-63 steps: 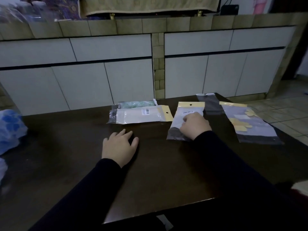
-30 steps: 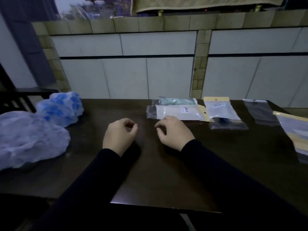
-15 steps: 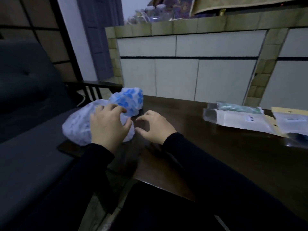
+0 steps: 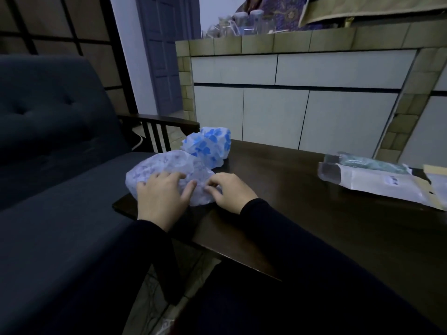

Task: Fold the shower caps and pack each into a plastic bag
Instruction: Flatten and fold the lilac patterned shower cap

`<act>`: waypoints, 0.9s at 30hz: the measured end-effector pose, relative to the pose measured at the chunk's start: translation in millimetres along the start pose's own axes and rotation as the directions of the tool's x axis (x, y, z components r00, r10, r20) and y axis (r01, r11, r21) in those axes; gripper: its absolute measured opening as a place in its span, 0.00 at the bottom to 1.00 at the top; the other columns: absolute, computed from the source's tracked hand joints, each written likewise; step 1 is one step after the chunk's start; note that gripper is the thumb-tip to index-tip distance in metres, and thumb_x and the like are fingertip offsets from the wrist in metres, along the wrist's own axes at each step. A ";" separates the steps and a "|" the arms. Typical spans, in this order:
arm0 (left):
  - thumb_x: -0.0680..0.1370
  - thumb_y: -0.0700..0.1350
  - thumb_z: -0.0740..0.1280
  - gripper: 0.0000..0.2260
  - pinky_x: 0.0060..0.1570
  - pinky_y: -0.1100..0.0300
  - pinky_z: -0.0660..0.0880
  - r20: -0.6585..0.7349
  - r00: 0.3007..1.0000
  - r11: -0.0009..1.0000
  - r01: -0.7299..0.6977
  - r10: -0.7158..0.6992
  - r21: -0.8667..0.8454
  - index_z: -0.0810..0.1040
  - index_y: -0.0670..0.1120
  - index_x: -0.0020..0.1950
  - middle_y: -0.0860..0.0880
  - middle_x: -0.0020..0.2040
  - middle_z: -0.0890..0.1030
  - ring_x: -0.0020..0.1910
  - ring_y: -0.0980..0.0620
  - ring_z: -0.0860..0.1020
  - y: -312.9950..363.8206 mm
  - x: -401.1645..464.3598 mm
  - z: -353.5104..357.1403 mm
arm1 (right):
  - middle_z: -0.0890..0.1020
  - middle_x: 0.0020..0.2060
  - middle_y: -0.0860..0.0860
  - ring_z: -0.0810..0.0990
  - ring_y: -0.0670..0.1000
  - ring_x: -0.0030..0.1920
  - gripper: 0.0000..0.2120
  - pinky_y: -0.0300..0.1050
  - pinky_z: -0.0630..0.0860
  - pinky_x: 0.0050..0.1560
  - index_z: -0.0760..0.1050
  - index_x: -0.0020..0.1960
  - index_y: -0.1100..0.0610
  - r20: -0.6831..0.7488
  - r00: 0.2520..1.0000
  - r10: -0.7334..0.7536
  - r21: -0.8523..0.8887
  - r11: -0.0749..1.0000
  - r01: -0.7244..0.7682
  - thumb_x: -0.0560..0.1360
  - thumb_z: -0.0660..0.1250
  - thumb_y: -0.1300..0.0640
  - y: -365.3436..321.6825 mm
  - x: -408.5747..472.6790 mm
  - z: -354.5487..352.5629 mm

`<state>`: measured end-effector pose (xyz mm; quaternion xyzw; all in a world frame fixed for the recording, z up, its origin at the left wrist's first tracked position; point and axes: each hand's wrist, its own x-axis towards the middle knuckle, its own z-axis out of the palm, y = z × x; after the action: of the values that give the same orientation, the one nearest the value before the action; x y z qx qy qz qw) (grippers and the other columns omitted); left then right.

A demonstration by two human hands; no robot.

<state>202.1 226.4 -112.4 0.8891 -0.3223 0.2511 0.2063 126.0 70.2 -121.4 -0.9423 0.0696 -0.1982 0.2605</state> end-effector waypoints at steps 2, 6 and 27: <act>0.74 0.68 0.56 0.24 0.53 0.49 0.67 -0.019 0.998 0.998 -0.055 0.055 -0.039 0.80 0.53 0.53 0.51 0.48 0.82 0.53 0.48 0.77 2.3 -0.2 -5.2 | 0.79 0.41 0.51 0.76 0.50 0.42 0.09 0.45 0.73 0.43 0.76 0.45 0.56 -0.106 0.994 0.016 0.114 0.993 -0.003 0.80 0.61 0.54 1.9 -6.1 -8.9; 0.73 0.67 0.62 0.22 0.50 0.54 0.68 -0.086 0.962 0.948 -0.269 0.257 -0.171 0.79 0.52 0.54 0.54 0.45 0.82 0.46 0.52 0.79 20.0 1.2 -16.7 | 0.76 0.36 0.52 0.74 0.48 0.37 0.13 0.45 0.70 0.39 0.72 0.43 0.58 -0.269 0.960 0.083 0.256 0.967 -0.012 0.82 0.57 0.53 6.0 -19.8 -39.4; 0.74 0.54 0.69 0.10 0.41 0.59 0.69 0.126 0.954 0.792 -0.146 0.271 -0.593 0.78 0.47 0.45 0.48 0.39 0.81 0.46 0.45 0.80 179.3 56.6 8.9 | 0.79 0.49 0.55 0.78 0.57 0.51 0.05 0.46 0.74 0.51 0.78 0.49 0.55 -0.383 0.632 0.674 0.654 0.681 -0.330 0.76 0.65 0.61 98.4 -123.1 -171.6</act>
<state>121.3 68.4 -49.9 0.7643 -0.4990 0.0703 0.4025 -59.3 -64.6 -79.1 -0.6576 0.3621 -0.4103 0.5177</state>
